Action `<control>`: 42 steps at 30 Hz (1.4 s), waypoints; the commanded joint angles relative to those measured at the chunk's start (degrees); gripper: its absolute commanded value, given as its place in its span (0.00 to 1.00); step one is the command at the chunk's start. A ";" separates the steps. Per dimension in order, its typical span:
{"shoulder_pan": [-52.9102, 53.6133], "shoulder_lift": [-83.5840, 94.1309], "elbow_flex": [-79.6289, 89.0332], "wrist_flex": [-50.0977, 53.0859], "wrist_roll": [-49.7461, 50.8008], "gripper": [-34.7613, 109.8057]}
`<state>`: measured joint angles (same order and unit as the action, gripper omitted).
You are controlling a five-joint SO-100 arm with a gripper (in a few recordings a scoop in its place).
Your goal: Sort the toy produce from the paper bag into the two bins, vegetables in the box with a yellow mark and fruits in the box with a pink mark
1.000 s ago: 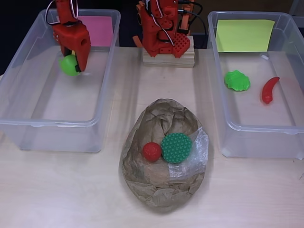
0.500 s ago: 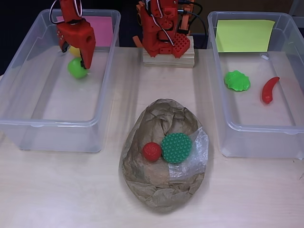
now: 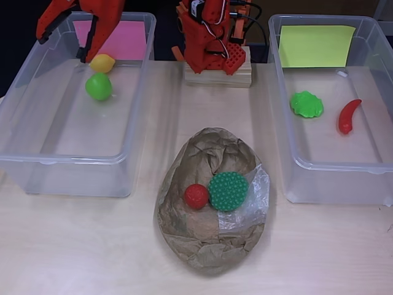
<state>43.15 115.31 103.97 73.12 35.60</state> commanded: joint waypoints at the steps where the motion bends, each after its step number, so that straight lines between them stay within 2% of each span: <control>1: -10.63 5.10 -0.09 0.62 -1.58 0.46; 10: -34.45 4.57 8.61 -6.77 -2.20 0.46; 17: -43.51 -7.73 10.46 -14.59 -2.64 0.48; 30: -49.13 -31.46 2.37 -21.27 1.23 0.50; 42: -46.14 -46.32 -5.45 -20.83 3.96 0.50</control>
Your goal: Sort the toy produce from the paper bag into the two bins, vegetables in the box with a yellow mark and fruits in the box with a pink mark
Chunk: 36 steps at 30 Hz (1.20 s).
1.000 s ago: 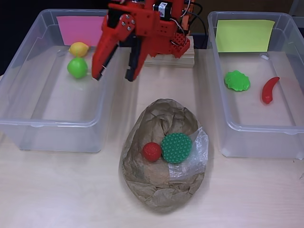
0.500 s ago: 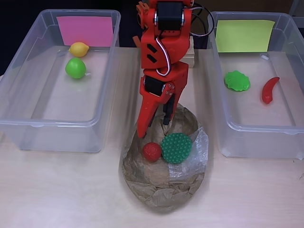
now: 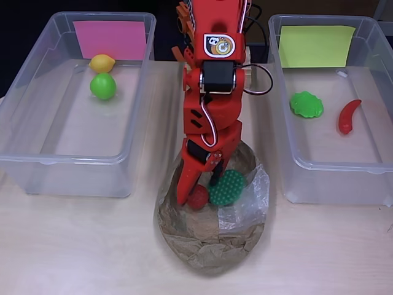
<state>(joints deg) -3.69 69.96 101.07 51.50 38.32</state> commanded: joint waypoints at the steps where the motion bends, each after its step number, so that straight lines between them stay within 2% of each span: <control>1: 0.88 -1.93 -3.25 1.05 1.23 0.50; 7: 1.32 -5.71 -7.65 3.69 0.97 0.46; 15: 0.09 -7.73 -12.13 7.56 1.58 0.47; 22: -2.29 -9.76 -16.70 11.95 7.65 0.48; 27: -4.04 -12.22 -18.63 12.39 10.37 0.48; 36: -4.48 -18.37 -28.04 12.39 9.23 0.48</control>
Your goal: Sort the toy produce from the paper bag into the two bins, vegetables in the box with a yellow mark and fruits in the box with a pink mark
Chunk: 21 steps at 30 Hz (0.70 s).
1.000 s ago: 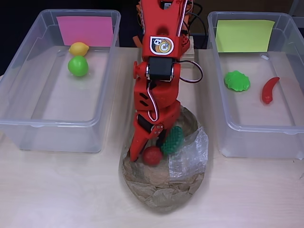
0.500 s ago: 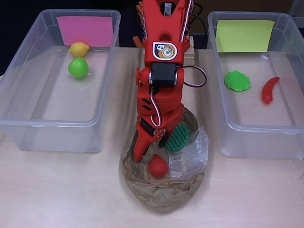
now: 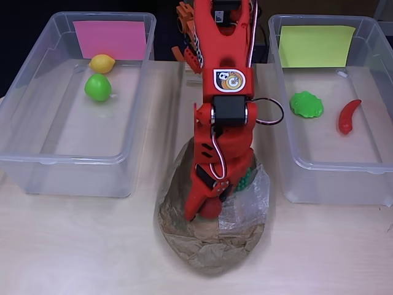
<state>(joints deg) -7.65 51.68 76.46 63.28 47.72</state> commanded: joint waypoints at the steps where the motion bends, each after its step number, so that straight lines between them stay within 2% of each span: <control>1: -0.44 -0.62 -4.31 0.62 -0.44 0.48; 10: -0.18 -2.37 -6.06 1.58 -1.32 0.46; 21: 0.88 -0.18 -5.45 4.31 -0.79 0.37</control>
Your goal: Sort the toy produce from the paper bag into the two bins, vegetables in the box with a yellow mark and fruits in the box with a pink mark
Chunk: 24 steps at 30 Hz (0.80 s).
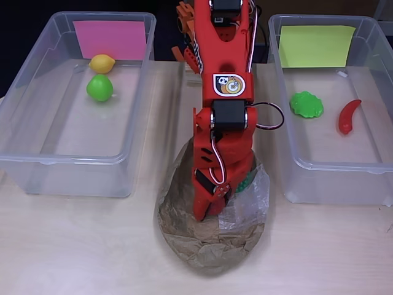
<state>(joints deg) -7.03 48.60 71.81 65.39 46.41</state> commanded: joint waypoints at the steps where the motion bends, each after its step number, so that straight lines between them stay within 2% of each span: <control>1: 0.44 3.87 -0.88 2.81 0.53 0.36; 10: 0.53 18.19 0.97 9.23 0.18 0.34; 17: 1.05 32.34 8.88 14.94 4.75 0.34; 24: 10.90 52.03 17.40 23.20 5.27 0.33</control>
<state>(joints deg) -0.35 91.23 87.45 85.69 50.71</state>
